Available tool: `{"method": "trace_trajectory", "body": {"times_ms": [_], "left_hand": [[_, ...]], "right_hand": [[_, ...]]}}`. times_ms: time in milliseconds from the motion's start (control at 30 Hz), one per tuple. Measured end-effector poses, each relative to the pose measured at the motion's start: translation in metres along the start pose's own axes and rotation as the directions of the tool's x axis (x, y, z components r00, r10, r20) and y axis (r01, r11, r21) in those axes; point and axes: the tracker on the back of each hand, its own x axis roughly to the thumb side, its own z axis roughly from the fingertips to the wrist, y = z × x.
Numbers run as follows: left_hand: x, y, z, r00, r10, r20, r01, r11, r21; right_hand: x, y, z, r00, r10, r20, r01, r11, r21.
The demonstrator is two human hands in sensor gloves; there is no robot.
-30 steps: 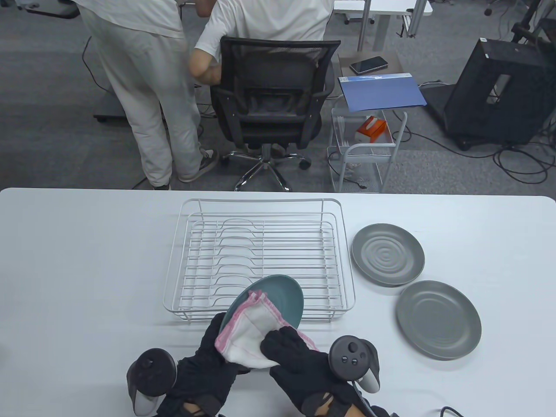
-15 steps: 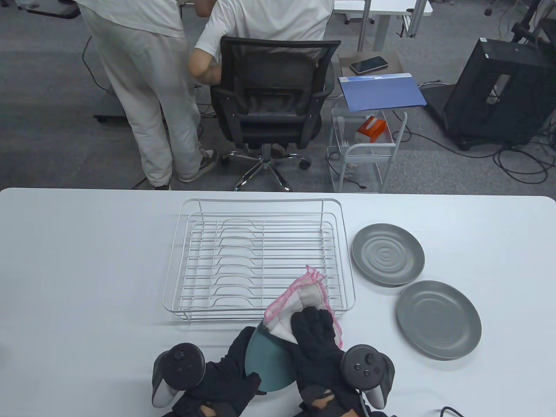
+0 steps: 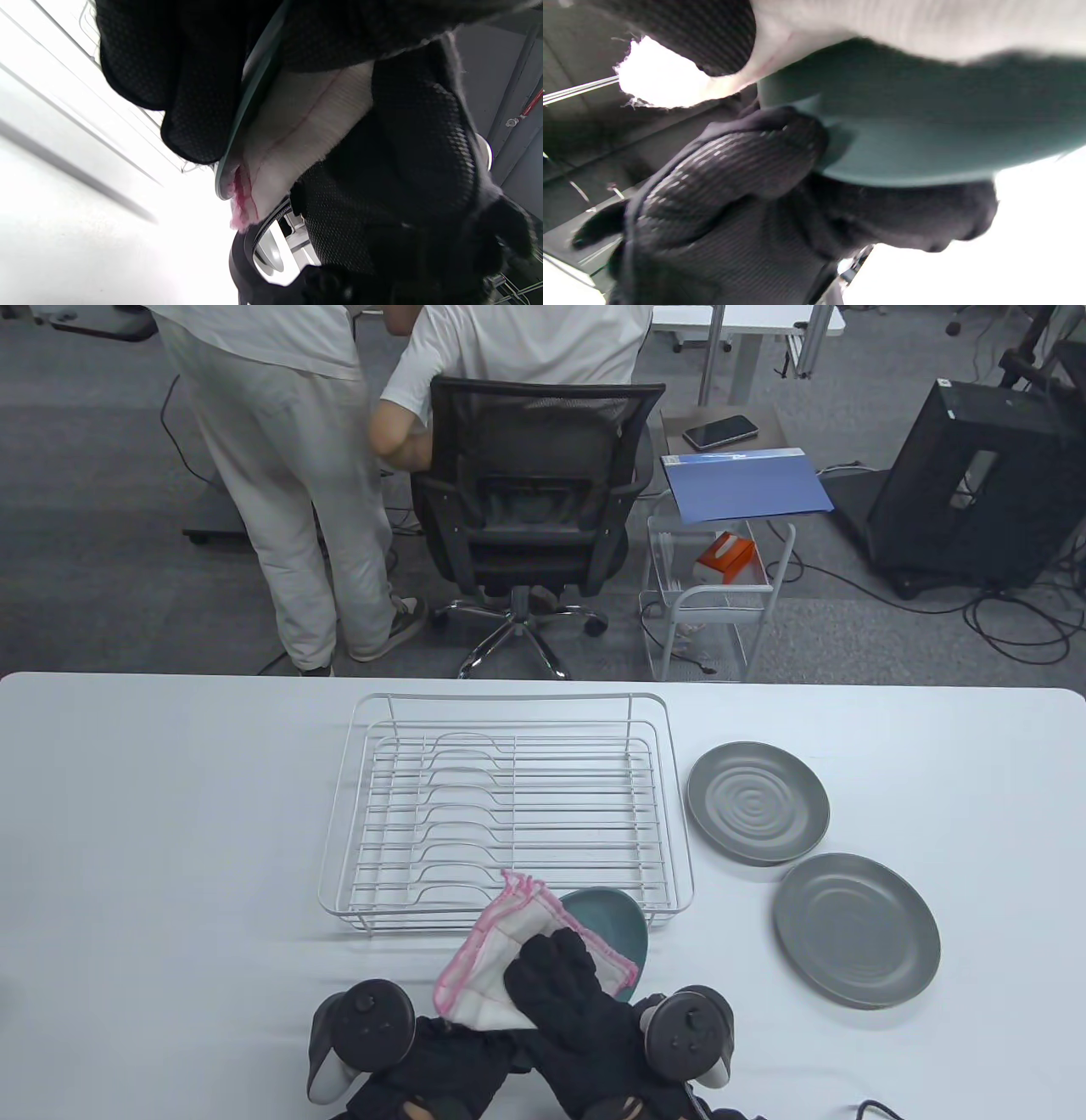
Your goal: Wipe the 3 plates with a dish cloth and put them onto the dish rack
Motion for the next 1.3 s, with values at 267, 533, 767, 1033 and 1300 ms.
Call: {"method": "trace_trajectory", "body": {"times_ms": [267,533,767,1033,1300], "left_hand": [[0.001,0.016,0.009,1.0,-0.025,-0.013,0.027,0.983,0.184],[0.005,0.029,0.019,0.999,-0.04,0.014,0.034,0.954,0.299],[0.002,0.028,0.018,1.0,0.012,0.007,-0.014,0.96,0.281],[0.002,0.019,0.011,0.999,0.039,-0.009,-0.037,0.981,0.189],[-0.002,0.003,-0.001,0.998,0.051,-0.041,-0.049,0.998,0.042]], "right_hand": [[-0.013,0.01,-0.003,0.985,-0.144,-0.091,0.154,0.981,0.115],[-0.019,-0.001,-0.001,0.978,0.045,-0.206,-0.019,0.992,0.127],[-0.02,-0.01,0.001,0.935,0.231,-0.27,-0.219,0.973,0.073],[-0.022,-0.026,0.005,0.873,0.336,-0.353,-0.37,0.929,-0.03],[-0.023,-0.039,0.009,0.881,0.296,-0.369,-0.372,0.916,-0.154]]}}
